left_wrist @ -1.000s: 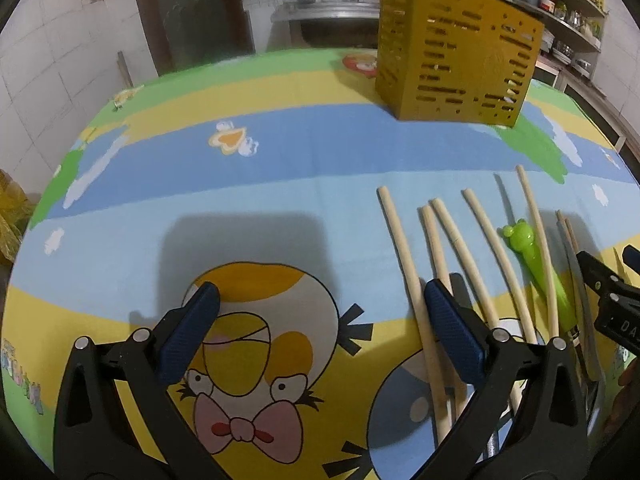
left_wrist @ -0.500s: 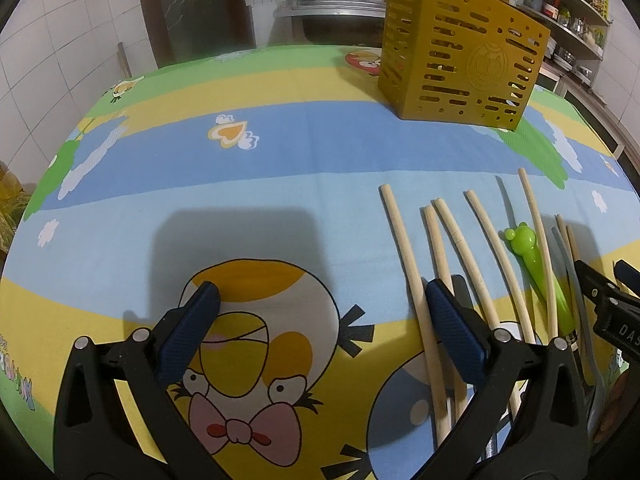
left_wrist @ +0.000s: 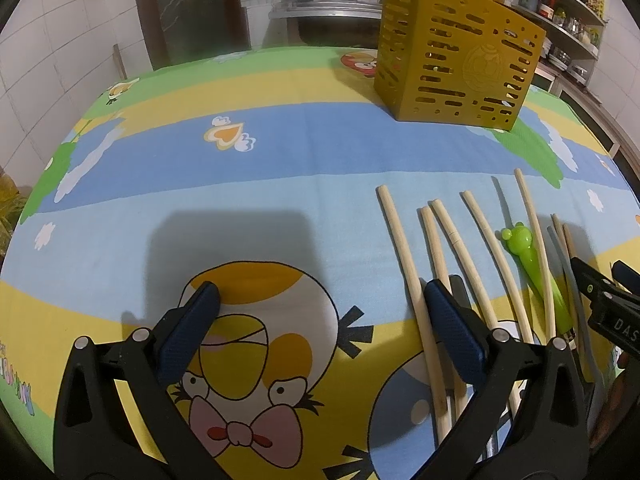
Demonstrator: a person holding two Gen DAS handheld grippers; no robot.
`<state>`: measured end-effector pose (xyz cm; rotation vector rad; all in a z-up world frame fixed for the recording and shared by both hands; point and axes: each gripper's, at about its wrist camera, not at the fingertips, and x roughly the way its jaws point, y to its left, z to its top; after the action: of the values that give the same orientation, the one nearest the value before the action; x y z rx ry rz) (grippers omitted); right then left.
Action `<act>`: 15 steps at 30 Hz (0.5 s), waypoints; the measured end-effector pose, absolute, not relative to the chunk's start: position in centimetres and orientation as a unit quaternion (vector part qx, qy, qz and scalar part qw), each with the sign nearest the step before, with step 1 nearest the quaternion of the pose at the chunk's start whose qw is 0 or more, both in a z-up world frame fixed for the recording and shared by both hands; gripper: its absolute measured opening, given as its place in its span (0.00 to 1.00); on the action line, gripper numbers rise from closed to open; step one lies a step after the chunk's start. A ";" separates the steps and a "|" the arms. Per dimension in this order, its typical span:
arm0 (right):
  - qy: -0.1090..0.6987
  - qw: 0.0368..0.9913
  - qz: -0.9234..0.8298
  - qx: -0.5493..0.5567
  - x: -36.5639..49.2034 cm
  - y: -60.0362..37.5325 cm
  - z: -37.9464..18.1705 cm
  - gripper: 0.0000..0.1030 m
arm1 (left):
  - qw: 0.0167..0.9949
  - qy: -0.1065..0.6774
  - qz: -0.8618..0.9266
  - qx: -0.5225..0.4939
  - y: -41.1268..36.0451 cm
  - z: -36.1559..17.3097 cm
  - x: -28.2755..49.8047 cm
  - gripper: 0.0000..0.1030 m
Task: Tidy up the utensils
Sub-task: 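Lower both tools toward the loose wooden chopsticks on the table, then close the left tool on a chopstick while the right tool grasps another chopstick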
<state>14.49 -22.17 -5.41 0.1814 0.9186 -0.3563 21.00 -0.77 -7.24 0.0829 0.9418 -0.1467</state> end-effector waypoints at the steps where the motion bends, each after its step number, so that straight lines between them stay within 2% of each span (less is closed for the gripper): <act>1: 0.439 0.878 -0.172 0.087 14.4 -22.0 -5.4 0.90 | 0.888 0.452 -0.071 0.041 -0.8 -7.2 20.9 0.91; 2: 0.437 0.879 -0.171 0.087 14.3 -21.8 -5.3 0.85 | 0.890 0.448 -0.075 0.043 -1.0 -7.0 20.7 0.87; 4: 0.434 0.881 -0.167 0.084 14.2 -21.3 -5.1 0.76 | 0.890 0.445 -0.089 0.048 -1.5 -6.7 20.4 0.69; 6: 0.431 0.883 -0.166 0.081 14.1 -20.6 -4.9 0.66 | 0.886 0.451 -0.097 0.043 -1.8 -6.4 20.3 0.60; 8: 0.429 0.885 -0.161 0.074 14.0 -19.8 -4.8 0.49 | 0.883 0.457 -0.102 0.035 -2.0 -6.2 20.3 0.55; 13: 0.432 0.884 -0.160 0.074 14.3 -18.9 -4.6 0.29 | 0.880 0.461 -0.110 0.041 -2.6 -6.1 20.8 0.42; 14: 0.434 0.883 -0.161 0.077 14.6 -18.8 -4.5 0.23 | 0.879 0.462 -0.109 0.041 -2.7 -6.1 20.9 0.40; 15: 0.435 0.882 -0.160 0.081 14.7 -18.7 -4.5 0.20 | 0.878 0.464 -0.110 0.040 -2.7 -6.1 21.2 0.32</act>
<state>14.72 -18.72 -4.47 0.1690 0.9062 -0.3326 21.17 -2.73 -6.07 0.0832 0.9684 -0.2289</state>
